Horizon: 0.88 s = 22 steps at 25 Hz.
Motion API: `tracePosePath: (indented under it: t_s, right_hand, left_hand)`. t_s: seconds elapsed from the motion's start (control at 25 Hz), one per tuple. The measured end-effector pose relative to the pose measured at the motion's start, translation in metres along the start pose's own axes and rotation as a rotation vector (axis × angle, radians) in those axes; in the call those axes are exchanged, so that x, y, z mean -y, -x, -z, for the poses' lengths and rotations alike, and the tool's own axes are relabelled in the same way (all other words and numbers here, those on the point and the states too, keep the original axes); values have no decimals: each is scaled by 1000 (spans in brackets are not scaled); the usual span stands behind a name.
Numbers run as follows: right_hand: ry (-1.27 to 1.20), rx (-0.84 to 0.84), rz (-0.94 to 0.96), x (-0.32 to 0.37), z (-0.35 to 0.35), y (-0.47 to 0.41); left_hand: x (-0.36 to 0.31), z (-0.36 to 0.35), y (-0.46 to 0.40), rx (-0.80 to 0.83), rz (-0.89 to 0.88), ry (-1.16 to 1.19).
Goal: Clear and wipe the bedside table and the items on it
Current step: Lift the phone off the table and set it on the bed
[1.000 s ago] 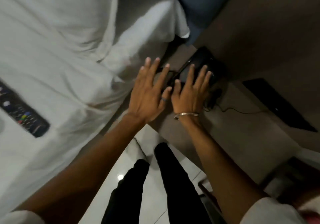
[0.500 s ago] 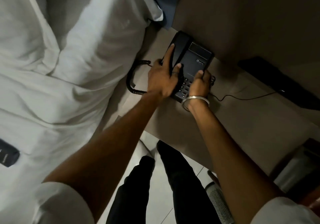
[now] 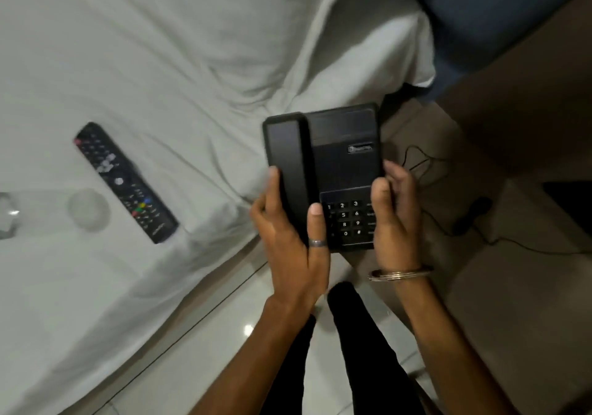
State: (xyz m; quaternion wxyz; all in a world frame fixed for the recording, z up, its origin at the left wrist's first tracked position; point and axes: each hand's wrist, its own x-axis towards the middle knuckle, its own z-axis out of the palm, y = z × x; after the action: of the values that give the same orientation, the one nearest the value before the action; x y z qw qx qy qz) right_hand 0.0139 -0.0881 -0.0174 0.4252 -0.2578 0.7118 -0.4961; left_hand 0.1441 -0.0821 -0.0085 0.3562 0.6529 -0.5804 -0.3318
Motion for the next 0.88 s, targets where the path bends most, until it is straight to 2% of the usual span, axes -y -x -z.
tracePosePath:
  t_s: [0.16,0.28,0.36,0.44,0.6,0.64,0.72,0.8,0.88]
  right_hand:
    - [99,194,190,50,-90,-17]
    - [289,352,297,78,-159,-41]
    - [455,365,356,88,-196,-57]
    - [588,355,325,92,-214,-69]
    - [688,428,411,85,-215,-72]
    - [716,447,468,83,-208,-67]
    - [760,412,595,72,-184,-47]
    - [763,274,669,50,-142,-26]
    - [774,107,638,16,-86,-3]
  left_hand:
    - [7,58,-46,-260,44,24]
    - [19,87,-101,-361,176,4]
    - [26,97,-133,-372,268,17]
    - [32,97,-155,-353,303,-20]
    - [42,90,-164,-366,321,-135]
    - [41,89,-158,-376,300,-196]
    - [34,83,-137,-389,152,-341]
    - [27,64,-106,-347,-74,-422]
    - [25,33,-68,-220,-256,-458]
